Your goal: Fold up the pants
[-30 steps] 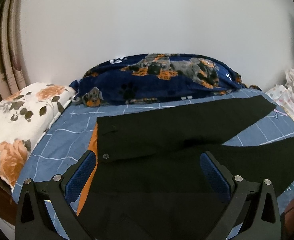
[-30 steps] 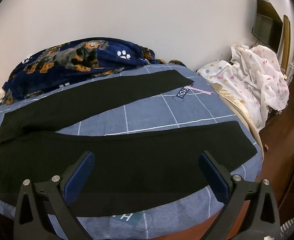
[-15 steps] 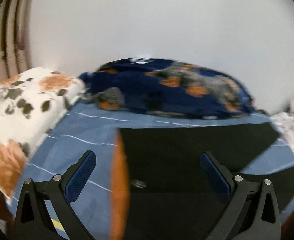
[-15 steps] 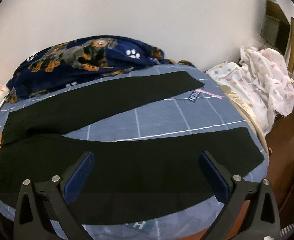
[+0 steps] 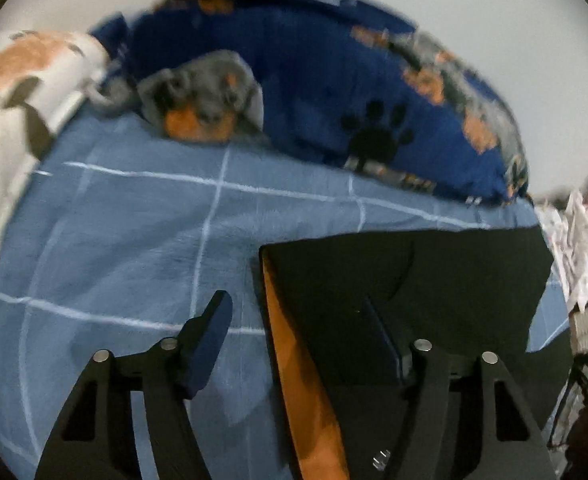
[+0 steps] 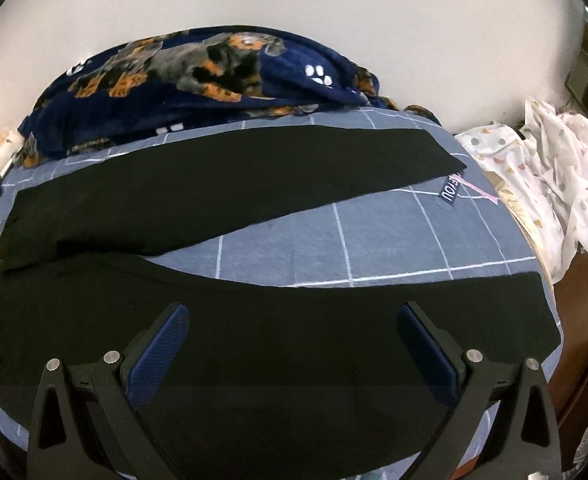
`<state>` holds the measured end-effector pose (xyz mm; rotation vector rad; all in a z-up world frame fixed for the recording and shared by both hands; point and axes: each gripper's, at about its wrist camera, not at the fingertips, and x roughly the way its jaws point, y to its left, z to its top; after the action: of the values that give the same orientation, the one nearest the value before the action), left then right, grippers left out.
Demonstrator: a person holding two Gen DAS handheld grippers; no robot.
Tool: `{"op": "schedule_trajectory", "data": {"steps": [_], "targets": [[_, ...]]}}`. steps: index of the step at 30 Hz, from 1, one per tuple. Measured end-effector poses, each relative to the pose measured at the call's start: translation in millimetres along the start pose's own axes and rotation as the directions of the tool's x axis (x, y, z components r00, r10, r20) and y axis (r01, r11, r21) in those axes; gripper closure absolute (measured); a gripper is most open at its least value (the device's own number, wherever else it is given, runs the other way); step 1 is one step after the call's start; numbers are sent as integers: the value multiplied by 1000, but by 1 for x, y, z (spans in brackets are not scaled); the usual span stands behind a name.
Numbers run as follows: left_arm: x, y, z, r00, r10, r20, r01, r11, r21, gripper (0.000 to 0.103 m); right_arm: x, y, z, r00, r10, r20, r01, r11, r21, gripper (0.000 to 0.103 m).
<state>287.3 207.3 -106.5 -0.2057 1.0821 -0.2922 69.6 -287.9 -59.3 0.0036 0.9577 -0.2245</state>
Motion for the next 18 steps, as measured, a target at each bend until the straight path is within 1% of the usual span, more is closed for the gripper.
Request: {"op": "schedule_trajectory", "data": {"steps": [3, 5, 7, 9, 10, 11, 12, 13, 14, 15, 16, 17, 18], "targets": [[22, -4, 5, 999, 24, -28, -22, 998, 63, 37, 6, 0, 0, 1000, -9, -20, 9, 1000, -1, 0], [35, -3, 9, 999, 12, -51, -8, 997, 81, 37, 10, 0, 0, 999, -14, -37, 14, 1000, 6, 0], [41, -7, 13, 1000, 9, -28, -6, 994, 113, 37, 15, -1, 0, 999, -12, -53, 13, 1000, 14, 0], [48, -9, 18, 999, -16, -39, 20, 992, 126, 37, 18, 0, 1, 998, -12, -63, 13, 1000, 16, 0], [50, -11, 19, 999, -12, -34, 16, 992, 124, 37, 18, 1, 1, 998, -14, -64, 15, 1000, 13, 0], [51, -12, 20, 1000, -5, -25, 8, 994, 113, 45, 18, 2, 2, 998, -17, -64, 18, 1000, 9, 0], [52, -13, 20, 1000, 22, -17, -20, 994, 106, 54, 18, 3, 2, 998, -18, -63, 19, 1000, 7, 0], [51, -15, 20, 999, 38, -11, -37, 993, 112, 69, 18, 4, 3, 998, -17, -62, 18, 1000, 8, 0], [50, -17, 20, 1000, 29, -4, -28, 994, 107, 86, 18, 5, 5, 998, -12, -59, 12, 1000, 11, 0], [47, -17, 19, 1000, 24, 10, -25, 995, 97, 91, 18, 5, 6, 998, -2, -57, 3, 1000, 16, 0], [39, -20, 16, 998, 43, 37, -46, 995, 88, 93, 18, 5, 9, 998, 17, -53, -16, 1000, 24, 0], [32, -23, 13, 997, 50, 63, -56, 995, 84, 93, 18, 6, 13, 998, 48, -48, -47, 998, 33, 0], [20, -26, 8, 994, 43, 97, -51, 996, 76, 93, 18, 7, 18, 994, 96, -47, -94, 994, 47, 0]]}}
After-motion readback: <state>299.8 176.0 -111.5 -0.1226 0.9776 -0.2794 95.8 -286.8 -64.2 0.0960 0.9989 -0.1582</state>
